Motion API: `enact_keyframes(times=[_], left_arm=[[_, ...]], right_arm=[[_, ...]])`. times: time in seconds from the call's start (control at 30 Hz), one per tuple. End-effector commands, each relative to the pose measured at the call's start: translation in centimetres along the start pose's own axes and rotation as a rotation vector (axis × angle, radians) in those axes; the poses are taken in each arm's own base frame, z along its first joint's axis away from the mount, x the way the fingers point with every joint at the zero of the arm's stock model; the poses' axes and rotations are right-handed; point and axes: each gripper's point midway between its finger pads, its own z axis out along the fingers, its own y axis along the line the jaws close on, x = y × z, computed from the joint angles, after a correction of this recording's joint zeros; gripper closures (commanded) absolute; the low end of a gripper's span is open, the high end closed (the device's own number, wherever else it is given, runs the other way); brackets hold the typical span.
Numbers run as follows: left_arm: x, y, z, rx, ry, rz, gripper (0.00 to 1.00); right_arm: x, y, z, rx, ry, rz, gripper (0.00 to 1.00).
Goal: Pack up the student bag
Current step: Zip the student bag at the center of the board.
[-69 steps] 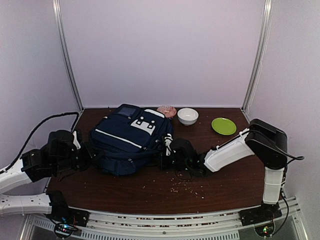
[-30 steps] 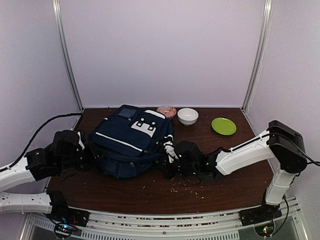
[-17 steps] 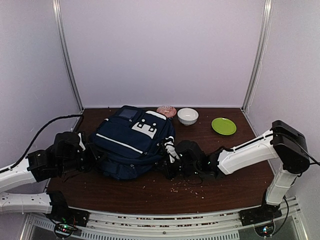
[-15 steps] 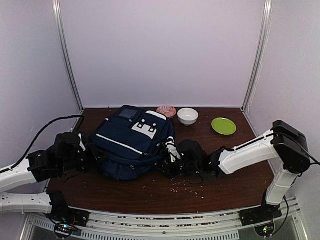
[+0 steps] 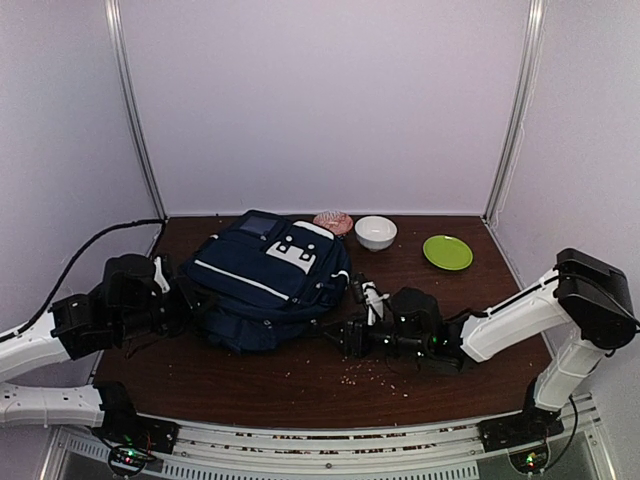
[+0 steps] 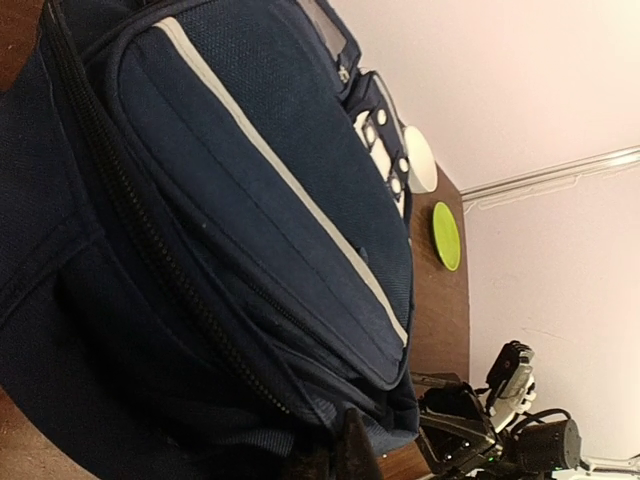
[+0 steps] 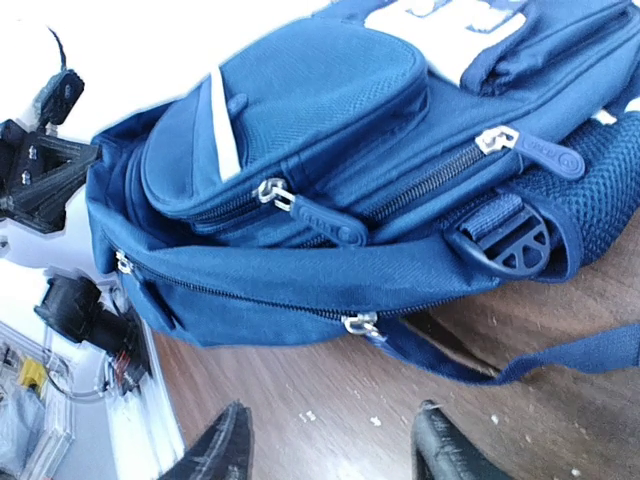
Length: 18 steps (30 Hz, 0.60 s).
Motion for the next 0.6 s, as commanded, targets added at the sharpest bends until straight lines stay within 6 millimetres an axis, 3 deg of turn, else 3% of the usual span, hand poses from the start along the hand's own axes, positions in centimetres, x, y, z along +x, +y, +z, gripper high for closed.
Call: enact_keyframes(times=[0.0, 0.1, 0.23, 0.37, 0.57], left_arm=[[-4.7, -8.9, -3.3, 0.265, -0.131, -0.027, 1.00], [-5.4, -9.9, -3.9, 0.274, -0.150, -0.011, 1.00], [-5.9, -10.7, -4.2, 0.286, -0.160, -0.012, 1.00], [-6.2, -11.6, -4.2, 0.294, -0.165, 0.028, 1.00], [-5.3, -11.1, -3.2, 0.281, -0.133, 0.024, 1.00]], right_arm=[[-3.5, 1.0, -0.4, -0.076, -0.144, 0.076, 0.35], [-4.5, 1.2, -1.0, -0.106, -0.198, 0.114, 0.28], [-5.3, 0.7, -1.0, -0.053, -0.217, 0.124, 0.28], [-5.3, -0.4, -1.4, -0.059, -0.289, 0.196, 0.32], [-3.8, 0.8, 0.0, -0.142, -0.212, 0.159, 0.35]])
